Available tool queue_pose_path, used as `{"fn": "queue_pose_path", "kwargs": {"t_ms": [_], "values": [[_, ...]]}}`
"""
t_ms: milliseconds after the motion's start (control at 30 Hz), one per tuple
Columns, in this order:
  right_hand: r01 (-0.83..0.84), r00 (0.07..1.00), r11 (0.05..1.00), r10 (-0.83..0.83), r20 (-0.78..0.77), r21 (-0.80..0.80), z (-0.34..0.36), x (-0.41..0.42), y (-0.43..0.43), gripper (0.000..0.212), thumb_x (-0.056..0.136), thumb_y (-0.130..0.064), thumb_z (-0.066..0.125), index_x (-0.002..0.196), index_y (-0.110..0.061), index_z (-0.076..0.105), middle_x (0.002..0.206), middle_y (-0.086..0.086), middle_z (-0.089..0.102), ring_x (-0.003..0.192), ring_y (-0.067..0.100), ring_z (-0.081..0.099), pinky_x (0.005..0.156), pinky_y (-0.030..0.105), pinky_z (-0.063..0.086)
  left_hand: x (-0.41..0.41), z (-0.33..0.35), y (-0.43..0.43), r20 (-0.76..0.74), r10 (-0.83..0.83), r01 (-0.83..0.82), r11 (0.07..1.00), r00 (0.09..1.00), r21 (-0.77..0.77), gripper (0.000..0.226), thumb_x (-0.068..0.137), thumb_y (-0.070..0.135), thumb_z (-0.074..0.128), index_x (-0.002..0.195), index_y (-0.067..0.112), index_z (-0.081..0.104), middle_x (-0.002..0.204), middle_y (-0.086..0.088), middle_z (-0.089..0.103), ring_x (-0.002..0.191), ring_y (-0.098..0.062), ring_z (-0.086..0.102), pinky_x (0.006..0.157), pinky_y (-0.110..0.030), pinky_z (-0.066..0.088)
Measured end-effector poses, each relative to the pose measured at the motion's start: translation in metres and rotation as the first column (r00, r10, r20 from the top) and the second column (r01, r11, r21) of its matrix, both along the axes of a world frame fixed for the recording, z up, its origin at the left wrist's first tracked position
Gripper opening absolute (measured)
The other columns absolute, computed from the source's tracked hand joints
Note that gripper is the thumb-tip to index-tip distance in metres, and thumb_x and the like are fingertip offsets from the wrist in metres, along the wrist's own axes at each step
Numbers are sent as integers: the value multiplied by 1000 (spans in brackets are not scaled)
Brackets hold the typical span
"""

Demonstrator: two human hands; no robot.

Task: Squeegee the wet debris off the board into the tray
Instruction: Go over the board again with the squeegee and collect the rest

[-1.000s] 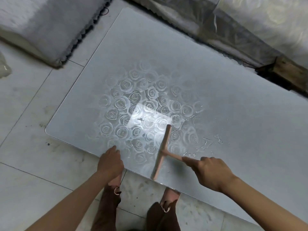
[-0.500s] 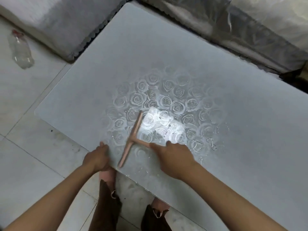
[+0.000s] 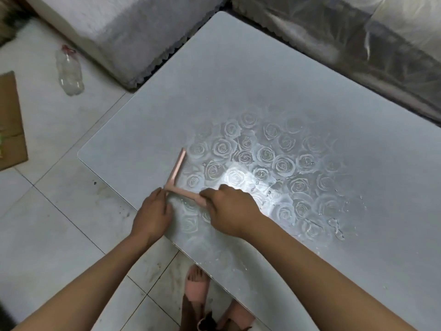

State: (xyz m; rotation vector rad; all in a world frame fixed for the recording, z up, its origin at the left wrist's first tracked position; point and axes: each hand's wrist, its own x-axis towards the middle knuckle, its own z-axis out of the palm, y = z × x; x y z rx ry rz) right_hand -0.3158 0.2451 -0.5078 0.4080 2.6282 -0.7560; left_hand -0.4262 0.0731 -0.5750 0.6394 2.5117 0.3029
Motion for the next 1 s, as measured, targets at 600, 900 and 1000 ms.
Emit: {"fn": "queue_pose_path", "kwargs": {"t_ms": [600, 900, 1000], "values": [[90, 987, 995, -95, -132, -42, 12, -19, 8, 25, 99, -31, 39, 117, -26, 55, 89, 10, 64, 80, 34, 57, 66, 36, 45, -56, -8, 27, -224, 108, -66, 980, 969, 186, 29, 96, 17, 51, 122, 13, 64, 109, -17, 62, 101, -36, 58, 87, -40, 45], [195, 980, 976, -197, -8, -98, 8, 82, 68, 32, 99, -46, 38, 128, -44, 51, 107, -8, 70, 97, 19, 63, 79, 36, 50, 40, -29, 80, -59, 112, -86, 938, 992, 335, 21, 92, 25, 61, 95, 9, 74, 85, -11, 67, 83, -29, 60, 70, -35, 39], [250, 967, 966, -245, 72, -64, 22, 132, 91, 34, 97, -48, 39, 130, -54, 45, 105, -15, 69, 97, 10, 63, 79, 31, 49, 83, -28, 108, 57, 69, -86, 919, 996, 386, 19, 91, 21, 62, 99, 8, 73, 83, -11, 65, 82, -28, 59, 72, -36, 42]]}}
